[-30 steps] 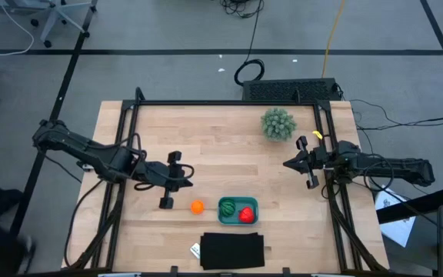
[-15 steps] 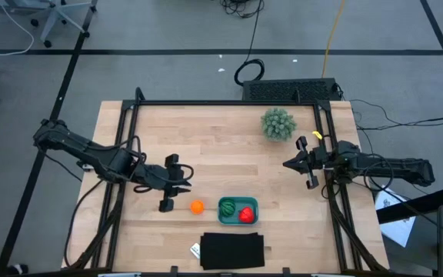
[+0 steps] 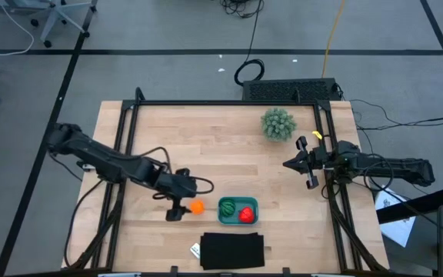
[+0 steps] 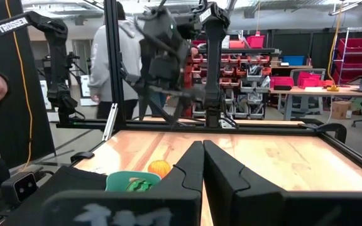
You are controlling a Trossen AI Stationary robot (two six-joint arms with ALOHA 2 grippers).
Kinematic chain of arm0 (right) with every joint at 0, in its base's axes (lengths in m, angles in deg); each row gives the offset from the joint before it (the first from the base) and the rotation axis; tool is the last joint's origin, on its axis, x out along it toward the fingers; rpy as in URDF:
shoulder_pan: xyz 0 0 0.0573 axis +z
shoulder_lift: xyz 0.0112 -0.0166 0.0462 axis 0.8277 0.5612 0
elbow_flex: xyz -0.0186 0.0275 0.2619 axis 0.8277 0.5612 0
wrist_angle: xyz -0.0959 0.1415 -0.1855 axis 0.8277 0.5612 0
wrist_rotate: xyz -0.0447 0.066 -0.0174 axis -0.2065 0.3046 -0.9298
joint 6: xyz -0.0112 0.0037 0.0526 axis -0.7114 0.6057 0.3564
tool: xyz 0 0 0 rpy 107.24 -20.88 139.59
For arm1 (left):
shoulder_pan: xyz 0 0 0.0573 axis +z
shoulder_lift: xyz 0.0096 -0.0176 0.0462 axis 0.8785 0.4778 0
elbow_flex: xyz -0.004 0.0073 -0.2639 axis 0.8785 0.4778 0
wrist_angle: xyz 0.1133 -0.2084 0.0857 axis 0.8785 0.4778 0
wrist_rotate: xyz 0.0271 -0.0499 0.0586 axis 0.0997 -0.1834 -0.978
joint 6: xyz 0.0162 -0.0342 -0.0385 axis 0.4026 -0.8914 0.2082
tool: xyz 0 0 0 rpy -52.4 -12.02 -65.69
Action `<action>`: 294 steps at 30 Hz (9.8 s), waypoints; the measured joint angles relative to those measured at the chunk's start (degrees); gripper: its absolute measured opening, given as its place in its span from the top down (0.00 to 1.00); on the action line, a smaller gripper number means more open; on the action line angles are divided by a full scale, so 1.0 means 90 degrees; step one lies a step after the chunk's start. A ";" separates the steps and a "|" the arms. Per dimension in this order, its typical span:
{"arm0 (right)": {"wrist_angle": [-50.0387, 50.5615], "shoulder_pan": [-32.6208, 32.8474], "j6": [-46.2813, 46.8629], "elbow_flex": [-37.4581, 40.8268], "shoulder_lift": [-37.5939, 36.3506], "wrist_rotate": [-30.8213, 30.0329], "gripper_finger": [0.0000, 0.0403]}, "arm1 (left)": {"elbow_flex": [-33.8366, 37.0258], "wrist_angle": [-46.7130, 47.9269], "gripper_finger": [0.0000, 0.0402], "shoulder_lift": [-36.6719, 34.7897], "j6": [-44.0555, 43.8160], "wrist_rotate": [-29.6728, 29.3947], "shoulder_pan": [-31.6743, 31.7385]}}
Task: Pick and placing Produce into tupperware
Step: Put the orange toy into the green bin
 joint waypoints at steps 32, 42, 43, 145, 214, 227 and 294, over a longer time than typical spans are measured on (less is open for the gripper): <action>0.0005 0.0001 0.0028 0.0000 0.0000 0.0000 1.00 | 0.0002 -0.0390 0.00 0.1739 0.0179 0.0201 0.0273; 0.0004 0.0000 0.0025 0.0000 0.0000 0.0000 1.00 | 0.0002 -0.0495 0.01 0.1794 0.0185 0.0050 0.0271; 0.0002 0.0000 0.0025 0.0000 0.0000 -0.0001 1.00 | 0.0002 -0.0535 0.00 0.1845 0.0183 0.0052 0.0271; 0.0104 0.0001 -0.0121 0.0007 0.0051 -0.0002 1.00 | 0.0017 -0.0341 0.38 0.1109 0.1411 -0.0710 0.0308; 0.0095 0.0001 -0.0186 0.0002 0.0053 -0.0005 1.00 | -0.1925 -0.2895 0.40 0.1772 0.2747 -0.0219 0.0735; 0.0107 -0.0002 -0.0193 0.0000 0.0097 -0.0005 1.00 | -0.1906 -0.3611 0.41 0.2768 0.2851 -0.0038 0.0585; 0.0107 -0.0002 -0.0288 0.0002 0.0172 -0.0004 1.00 | -0.1877 -0.3186 0.38 0.3803 0.2921 0.0155 0.0505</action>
